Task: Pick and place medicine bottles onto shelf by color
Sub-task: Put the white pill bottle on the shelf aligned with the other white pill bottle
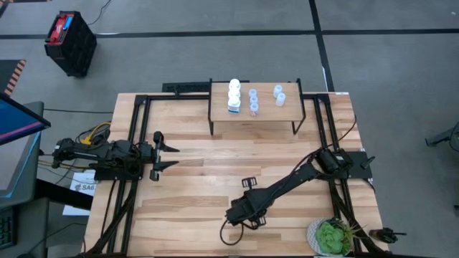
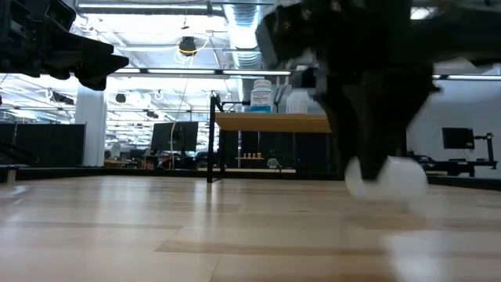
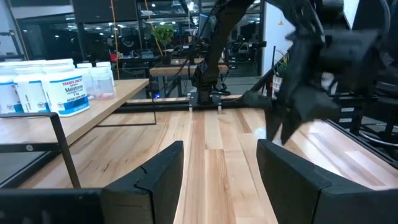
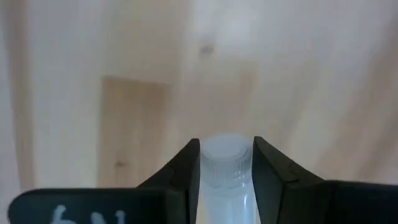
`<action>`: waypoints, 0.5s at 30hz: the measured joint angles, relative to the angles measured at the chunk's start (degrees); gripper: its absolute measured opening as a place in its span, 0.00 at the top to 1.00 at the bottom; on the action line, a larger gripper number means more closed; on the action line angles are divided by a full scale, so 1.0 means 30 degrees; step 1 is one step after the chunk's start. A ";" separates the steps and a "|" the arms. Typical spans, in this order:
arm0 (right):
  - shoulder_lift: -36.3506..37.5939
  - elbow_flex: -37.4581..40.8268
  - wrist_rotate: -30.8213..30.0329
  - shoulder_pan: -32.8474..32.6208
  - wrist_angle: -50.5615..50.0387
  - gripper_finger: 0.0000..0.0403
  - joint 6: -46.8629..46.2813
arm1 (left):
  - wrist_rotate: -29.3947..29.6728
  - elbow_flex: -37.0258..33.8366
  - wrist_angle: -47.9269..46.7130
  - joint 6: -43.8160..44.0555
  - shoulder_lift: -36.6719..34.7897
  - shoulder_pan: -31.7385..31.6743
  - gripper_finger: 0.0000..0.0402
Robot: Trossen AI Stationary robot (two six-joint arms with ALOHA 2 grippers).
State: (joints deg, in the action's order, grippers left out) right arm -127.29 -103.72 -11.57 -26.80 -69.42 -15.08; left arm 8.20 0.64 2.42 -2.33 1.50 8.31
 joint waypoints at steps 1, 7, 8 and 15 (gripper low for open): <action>0.0289 -0.0011 -0.0500 -0.0002 0.0140 0.71 -0.0414 | -0.0027 -0.0007 0.0000 0.0000 0.0000 -0.0003 0.52; 0.2702 -0.0011 -0.6573 -0.0492 -0.0720 0.71 -0.5182 | -0.0108 -0.0005 -0.0029 0.0000 0.0000 -0.0007 0.52; 0.3223 -0.0027 -0.7912 -0.0652 -0.1362 0.70 -0.6287 | -0.0108 0.0000 -0.0020 0.0000 0.0000 0.0000 0.52; 0.6472 0.0132 -1.4113 -0.2021 -0.6978 0.70 -1.4254 | -0.0102 0.0000 -0.0010 0.0080 0.0000 -0.0004 0.52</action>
State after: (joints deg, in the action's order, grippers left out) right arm -107.88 -103.33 -53.91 -32.87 -90.35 -57.84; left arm 7.90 0.64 2.38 -2.09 1.50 8.30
